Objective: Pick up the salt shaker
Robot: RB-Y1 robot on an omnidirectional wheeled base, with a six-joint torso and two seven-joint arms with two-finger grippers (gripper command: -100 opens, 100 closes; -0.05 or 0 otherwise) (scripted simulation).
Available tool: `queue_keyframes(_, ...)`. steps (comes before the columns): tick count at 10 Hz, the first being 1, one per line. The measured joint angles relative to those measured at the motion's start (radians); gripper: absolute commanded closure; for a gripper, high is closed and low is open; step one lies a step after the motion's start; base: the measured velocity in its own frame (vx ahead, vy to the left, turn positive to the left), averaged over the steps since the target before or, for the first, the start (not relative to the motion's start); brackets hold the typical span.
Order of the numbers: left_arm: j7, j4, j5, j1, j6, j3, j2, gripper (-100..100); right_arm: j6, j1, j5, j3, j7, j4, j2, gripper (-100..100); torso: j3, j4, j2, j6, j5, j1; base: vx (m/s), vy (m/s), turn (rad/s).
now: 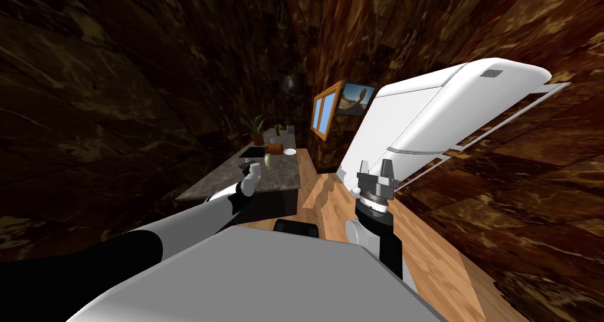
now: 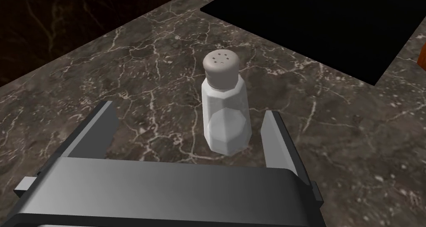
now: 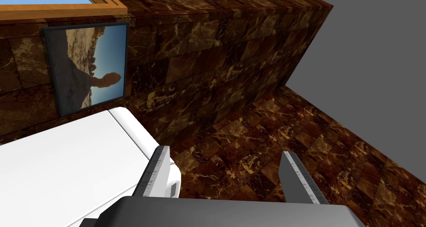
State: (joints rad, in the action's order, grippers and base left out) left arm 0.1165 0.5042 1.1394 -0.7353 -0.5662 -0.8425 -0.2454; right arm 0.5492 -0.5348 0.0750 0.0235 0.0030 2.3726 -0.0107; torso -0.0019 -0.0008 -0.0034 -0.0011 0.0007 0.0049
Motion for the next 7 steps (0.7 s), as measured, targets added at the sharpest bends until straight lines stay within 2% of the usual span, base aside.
queue_keyframes(1, -0.008, -0.008, 0.02, -0.015, 0.003, -0.026, 0.006, -100, 0.0, 0.0, 0.0, 0.0, 0.0, 0.0, 0.0, 0, 0.0, 0.0, 0.0, 0.0, 0.0, 0.001, 0.044, 0.078, -0.007)
queue_keyframes(3, 0.01, -0.073, 0.036, -0.051, -0.003, -0.047, -0.01, -100, 0.0, 0.0, 0.0, 0.0, 0.0, 0.0, 0.0, 0, 0.0, 0.0, 0.001, 0.0, 0.0, 0.0, 0.046, 0.052, -0.003)
queue_keyframes(4, 0.006, -0.075, 0.047, -0.057, -0.002, -0.061, -0.006, -100, 0.0, 0.0, 0.0, 0.0, 0.0, 0.0, 0.0, 0, 0.0, 0.0, 0.001, 0.0, 0.0, -0.001, 0.02, 0.014, -0.002)
queue_keyframes(5, 0.003, -0.074, 0.048, -0.058, -0.001, -0.063, -0.005, 0, 0.0, 0.0, 0.0, 0.0, 0.0, 0.0, 0.0, 0, 0.001, 0.0, 0.002, 0.0, 0.0, -0.003, 0.0, 0.0, 0.0)
queue_keyframes(6, 0.003, -0.074, 0.048, -0.058, -0.001, -0.063, -0.005, -100, 0.0, 0.0, 0.0, 0.0, 0.0, 0.0, 0.0, 0, 0.002, 0.001, 0.003, 0.0, -0.001, -0.004, 0.131, -0.011, 0.363)
queue_keyframes(7, 0.002, -0.05, 0.055, -0.053, 0.021, -0.045, 0.015, -100, 0.0, 0.0, 0.0, 0.0, 0.0, 0.0, 0.0, 0, -0.001, 0.0, -0.002, -0.001, -0.001, -0.005, 0.131, -0.082, 0.424)
